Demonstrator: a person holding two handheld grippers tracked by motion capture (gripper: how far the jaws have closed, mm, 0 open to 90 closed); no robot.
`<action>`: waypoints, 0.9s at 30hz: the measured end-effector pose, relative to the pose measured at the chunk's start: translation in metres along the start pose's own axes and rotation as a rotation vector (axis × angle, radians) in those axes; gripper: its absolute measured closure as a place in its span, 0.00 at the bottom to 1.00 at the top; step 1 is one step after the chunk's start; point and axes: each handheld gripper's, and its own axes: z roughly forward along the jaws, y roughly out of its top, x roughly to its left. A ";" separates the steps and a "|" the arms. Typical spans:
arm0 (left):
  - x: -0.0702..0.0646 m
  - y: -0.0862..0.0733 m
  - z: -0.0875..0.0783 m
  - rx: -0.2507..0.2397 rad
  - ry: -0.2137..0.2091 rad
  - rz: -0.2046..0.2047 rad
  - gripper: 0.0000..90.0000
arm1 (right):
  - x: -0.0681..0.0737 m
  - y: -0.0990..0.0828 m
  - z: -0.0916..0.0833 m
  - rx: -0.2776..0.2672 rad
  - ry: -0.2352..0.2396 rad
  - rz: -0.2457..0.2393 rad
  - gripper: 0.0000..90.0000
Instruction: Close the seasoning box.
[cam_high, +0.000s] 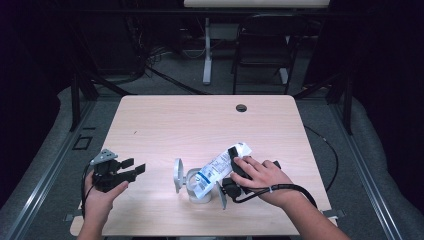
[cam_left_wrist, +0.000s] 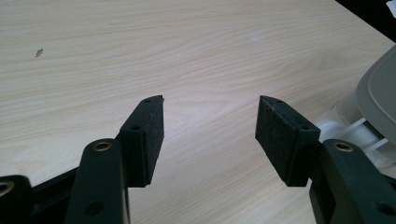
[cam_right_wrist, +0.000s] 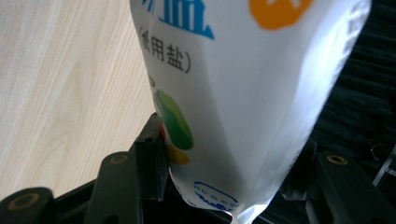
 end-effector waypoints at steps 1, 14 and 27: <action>0.000 0.000 0.000 0.003 -0.001 0.001 0.47 | 0.000 0.000 0.000 -0.001 0.001 0.000 0.52; 0.001 0.000 -0.001 0.007 -0.001 0.002 0.47 | -0.001 0.000 -0.001 0.005 0.005 -0.002 0.53; 0.001 0.000 -0.001 0.005 0.003 0.000 0.47 | -0.001 0.000 -0.002 0.001 0.012 0.002 0.54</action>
